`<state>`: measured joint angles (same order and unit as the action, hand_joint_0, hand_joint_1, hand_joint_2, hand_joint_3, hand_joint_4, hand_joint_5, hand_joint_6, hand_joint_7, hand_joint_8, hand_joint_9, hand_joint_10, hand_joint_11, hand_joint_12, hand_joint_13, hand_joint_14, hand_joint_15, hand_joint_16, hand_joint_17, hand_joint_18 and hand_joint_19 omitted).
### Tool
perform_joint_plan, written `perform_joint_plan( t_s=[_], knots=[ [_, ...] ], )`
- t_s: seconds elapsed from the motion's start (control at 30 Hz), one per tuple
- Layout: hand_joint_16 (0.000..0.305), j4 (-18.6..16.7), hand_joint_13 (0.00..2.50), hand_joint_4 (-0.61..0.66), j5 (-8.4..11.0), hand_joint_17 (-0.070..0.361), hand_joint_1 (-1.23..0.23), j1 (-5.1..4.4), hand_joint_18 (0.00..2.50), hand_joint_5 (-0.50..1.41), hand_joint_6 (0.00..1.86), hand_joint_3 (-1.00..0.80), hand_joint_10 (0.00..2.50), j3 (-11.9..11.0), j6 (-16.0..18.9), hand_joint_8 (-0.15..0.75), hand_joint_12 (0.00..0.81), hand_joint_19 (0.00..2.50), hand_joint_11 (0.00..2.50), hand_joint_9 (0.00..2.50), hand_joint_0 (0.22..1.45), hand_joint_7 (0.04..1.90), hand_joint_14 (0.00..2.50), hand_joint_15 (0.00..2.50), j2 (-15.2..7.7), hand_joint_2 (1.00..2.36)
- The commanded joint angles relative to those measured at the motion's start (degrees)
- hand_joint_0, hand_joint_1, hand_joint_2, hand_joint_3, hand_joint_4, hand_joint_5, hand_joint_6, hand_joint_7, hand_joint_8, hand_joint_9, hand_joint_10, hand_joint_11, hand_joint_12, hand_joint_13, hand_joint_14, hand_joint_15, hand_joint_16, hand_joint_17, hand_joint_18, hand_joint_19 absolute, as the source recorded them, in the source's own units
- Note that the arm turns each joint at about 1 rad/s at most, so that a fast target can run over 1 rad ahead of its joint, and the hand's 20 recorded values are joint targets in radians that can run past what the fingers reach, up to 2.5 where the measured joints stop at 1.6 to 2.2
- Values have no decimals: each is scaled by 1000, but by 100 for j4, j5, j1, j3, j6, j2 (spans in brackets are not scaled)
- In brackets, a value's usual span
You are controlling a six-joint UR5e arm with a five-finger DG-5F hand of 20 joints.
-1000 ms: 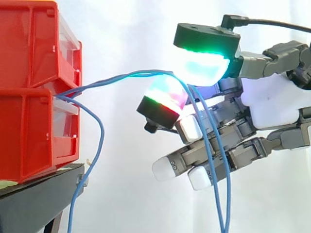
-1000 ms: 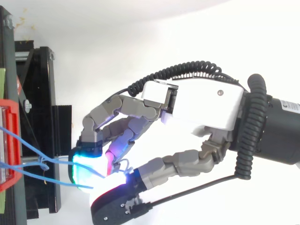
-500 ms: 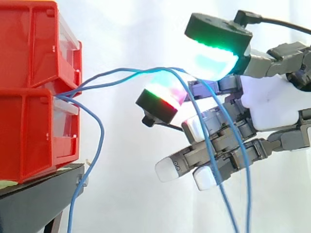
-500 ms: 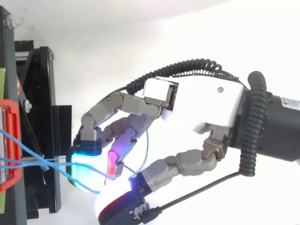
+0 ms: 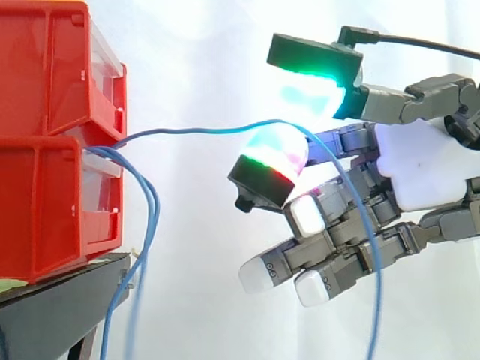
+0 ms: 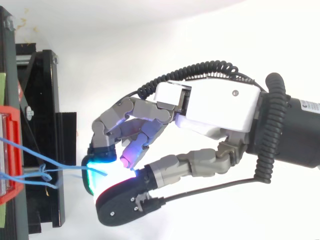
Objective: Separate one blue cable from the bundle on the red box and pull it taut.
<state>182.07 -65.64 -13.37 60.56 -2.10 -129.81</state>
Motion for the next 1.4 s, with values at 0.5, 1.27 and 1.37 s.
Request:
perform_joint_plan(
  t_s=[0.5,1.27,1.37],
  knots=[
    [30,-14,578,48,42,67,-854,10,607,-72,907,-257,19,0,-212,167,182,417,511,1109,636,1118,8,184,132,1016],
    [39,680,916,-167,148,88,-1013,54,888,-22,900,157,16,325,-379,182,288,426,477,1386,682,1213,14,358,167,1002],
    [40,337,918,-165,78,89,-1014,27,889,-22,899,155,16,765,-308,188,293,420,473,1386,680,1220,14,356,369,1002]
  ],
)
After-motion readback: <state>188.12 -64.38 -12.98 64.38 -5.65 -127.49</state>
